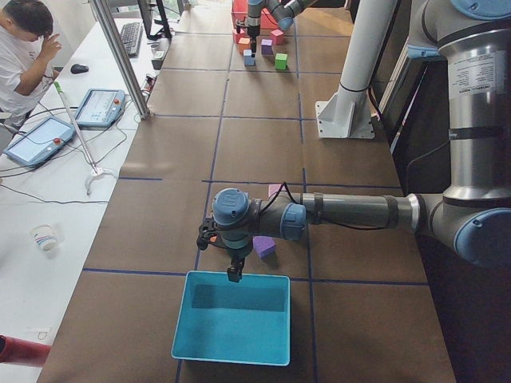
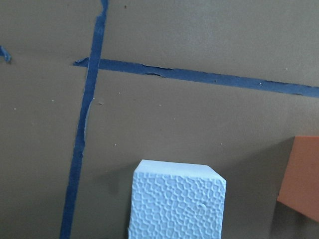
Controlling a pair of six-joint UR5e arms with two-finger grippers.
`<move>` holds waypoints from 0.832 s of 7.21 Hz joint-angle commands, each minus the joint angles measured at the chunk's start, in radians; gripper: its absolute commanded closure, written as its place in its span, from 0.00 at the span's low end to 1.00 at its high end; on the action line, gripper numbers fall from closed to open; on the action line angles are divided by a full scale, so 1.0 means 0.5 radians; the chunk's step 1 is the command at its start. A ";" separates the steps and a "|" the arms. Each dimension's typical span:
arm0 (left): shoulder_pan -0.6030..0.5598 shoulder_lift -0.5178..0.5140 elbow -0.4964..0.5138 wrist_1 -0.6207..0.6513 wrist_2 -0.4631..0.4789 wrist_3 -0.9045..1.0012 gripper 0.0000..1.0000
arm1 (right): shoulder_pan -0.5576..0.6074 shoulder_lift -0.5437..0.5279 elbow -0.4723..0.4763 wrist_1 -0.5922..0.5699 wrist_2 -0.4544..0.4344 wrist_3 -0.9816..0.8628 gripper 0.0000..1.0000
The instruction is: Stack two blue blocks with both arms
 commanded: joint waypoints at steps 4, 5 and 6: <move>0.000 0.000 0.000 0.000 0.000 0.000 0.00 | -0.051 0.165 -0.084 -0.026 0.002 0.004 0.95; 0.000 0.000 0.000 0.000 0.000 0.000 0.00 | -0.051 0.293 -0.034 -0.142 0.014 0.071 0.95; 0.000 0.000 0.000 0.000 0.000 0.000 0.00 | -0.121 0.607 -0.034 -0.416 0.008 0.266 0.94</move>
